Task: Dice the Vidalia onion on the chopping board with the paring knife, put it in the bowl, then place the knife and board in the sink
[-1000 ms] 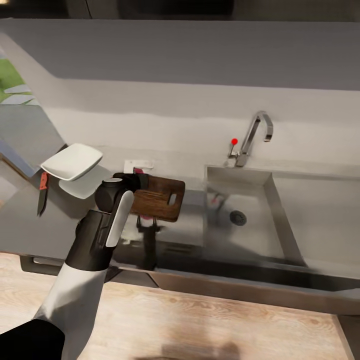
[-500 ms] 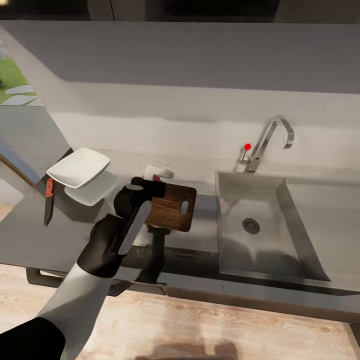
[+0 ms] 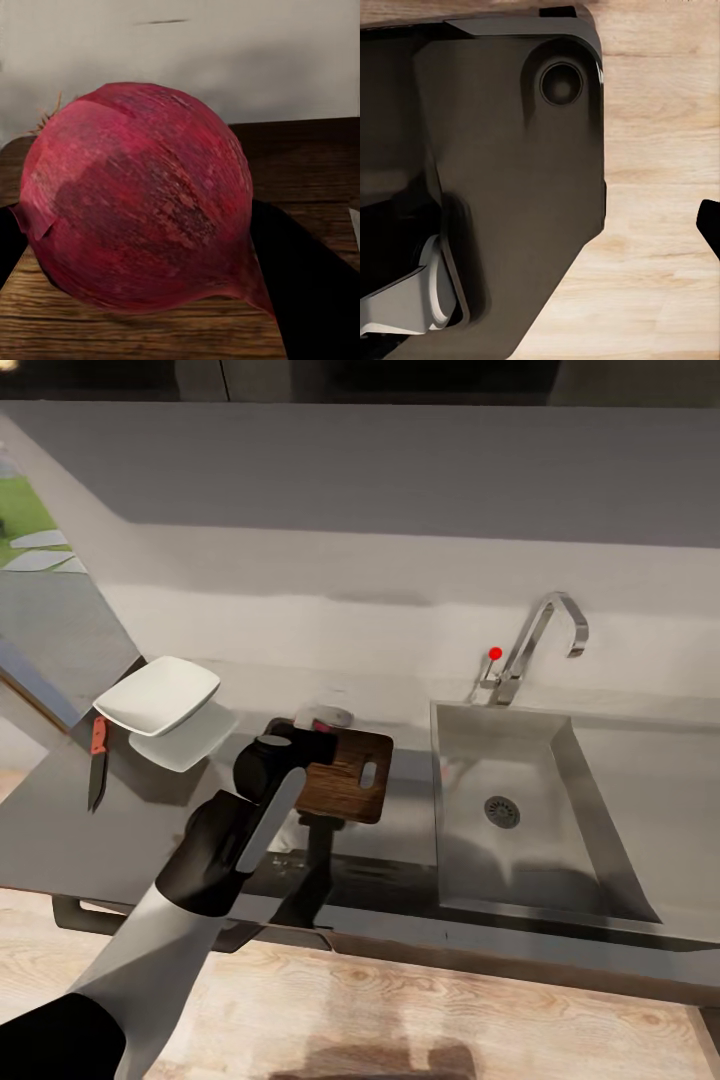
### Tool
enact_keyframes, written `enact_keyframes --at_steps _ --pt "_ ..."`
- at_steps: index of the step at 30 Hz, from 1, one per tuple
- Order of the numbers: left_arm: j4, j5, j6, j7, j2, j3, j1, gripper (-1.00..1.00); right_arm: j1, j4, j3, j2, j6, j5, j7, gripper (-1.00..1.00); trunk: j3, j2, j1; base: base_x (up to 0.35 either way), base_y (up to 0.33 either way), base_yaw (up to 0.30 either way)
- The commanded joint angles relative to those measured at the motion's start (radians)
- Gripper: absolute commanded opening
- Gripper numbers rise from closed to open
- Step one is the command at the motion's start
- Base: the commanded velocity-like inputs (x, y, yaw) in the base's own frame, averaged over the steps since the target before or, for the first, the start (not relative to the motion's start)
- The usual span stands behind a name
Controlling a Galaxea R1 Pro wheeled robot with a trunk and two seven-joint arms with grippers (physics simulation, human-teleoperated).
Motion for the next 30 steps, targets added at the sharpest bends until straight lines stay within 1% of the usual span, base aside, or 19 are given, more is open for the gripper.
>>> enact_keyframes --at_steps 1,5,16,23,30 --pt "0.0 0.01 0.003 0.01 0.002 -0.001 -0.001 -1.0 0.0 0.001 0.009 0.0 -0.003 -0.008 -0.003 1.0 -0.001 -0.001 0.0 0.0 0.0 0.0" --pt "0.002 0.011 0.002 0.011 0.005 -0.001 -0.001 -1.0 0.0 0.001 0.009 0.0 -0.003 -0.008 -0.003 1.0 -0.001 -0.001 0.0 0.0 0.0 0.0" --pt "0.046 0.011 0.001 0.012 0.005 -0.001 -0.001 -1.0 0.0 0.001 0.009 0.0 -0.003 -0.008 -0.003 1.0 -0.001 -0.001 0.0 0.0 0.0 0.0" --pt "0.05 0.011 0.002 0.012 0.005 -0.001 -0.001 -1.0 0.0 0.001 0.008 -0.001 -0.002 -0.008 -0.005 1.0 -0.002 -0.001 0.0 0.0 0.0 0.0" --pt "0.052 0.011 0.002 0.012 0.005 -0.001 -0.001 -1.0 0.0 0.001 0.009 -0.001 -0.002 -0.008 -0.006 1.0 -0.009 -0.001 0.0 0.0 0.0 0.0"
